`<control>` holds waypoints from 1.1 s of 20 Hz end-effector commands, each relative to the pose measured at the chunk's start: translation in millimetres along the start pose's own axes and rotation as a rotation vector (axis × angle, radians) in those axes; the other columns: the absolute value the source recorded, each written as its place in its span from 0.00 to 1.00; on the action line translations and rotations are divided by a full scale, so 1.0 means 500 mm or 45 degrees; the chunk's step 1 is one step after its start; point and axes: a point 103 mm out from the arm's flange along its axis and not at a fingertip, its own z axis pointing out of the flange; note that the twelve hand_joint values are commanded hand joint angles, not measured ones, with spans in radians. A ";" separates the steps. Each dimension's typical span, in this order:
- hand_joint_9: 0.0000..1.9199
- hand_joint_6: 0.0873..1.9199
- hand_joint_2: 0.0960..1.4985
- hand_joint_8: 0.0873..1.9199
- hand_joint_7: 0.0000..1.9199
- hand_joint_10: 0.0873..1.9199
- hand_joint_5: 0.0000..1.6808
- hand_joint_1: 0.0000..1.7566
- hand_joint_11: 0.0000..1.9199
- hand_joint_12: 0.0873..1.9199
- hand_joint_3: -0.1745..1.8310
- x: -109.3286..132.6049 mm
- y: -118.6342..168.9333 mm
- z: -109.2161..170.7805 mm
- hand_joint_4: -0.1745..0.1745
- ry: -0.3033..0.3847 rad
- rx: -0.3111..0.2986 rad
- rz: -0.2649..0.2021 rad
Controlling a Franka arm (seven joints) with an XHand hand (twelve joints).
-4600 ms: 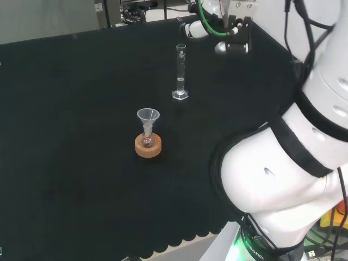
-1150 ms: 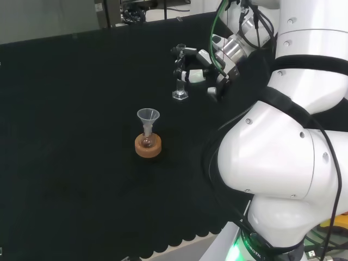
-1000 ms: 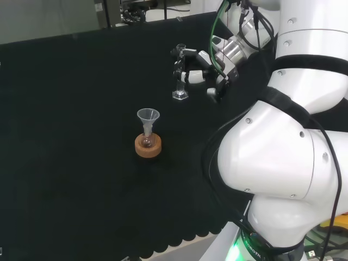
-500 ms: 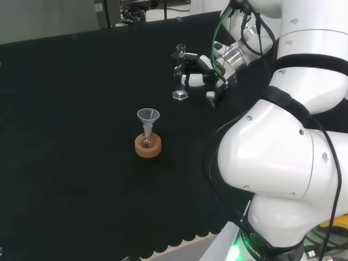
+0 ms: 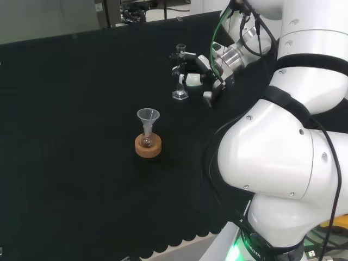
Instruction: Pick up the graduated cylinder.
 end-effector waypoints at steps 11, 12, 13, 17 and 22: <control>0.50 0.29 0.52 0.27 0.32 0.15 0.38 0.66 0.44 0.52 0.41 0.003 0.009 -0.005 0.48 -0.007 -0.026 -0.013; 0.50 0.30 0.52 0.27 0.32 0.14 0.38 0.66 0.44 0.52 0.41 0.004 0.010 -0.006 0.48 -0.010 -0.026 -0.013; 0.50 0.30 0.52 0.27 0.32 0.14 0.38 0.66 0.44 0.52 0.41 0.005 0.010 -0.006 0.48 -0.012 -0.028 -0.011; 0.50 0.31 0.54 0.28 0.33 0.14 0.39 0.67 0.45 0.51 0.41 0.007 0.008 -0.010 0.50 -0.018 -0.048 -0.013; 0.56 0.33 0.59 0.31 0.42 0.15 0.49 0.69 0.52 0.45 0.40 0.013 0.009 -0.020 0.56 -0.098 -0.050 0.006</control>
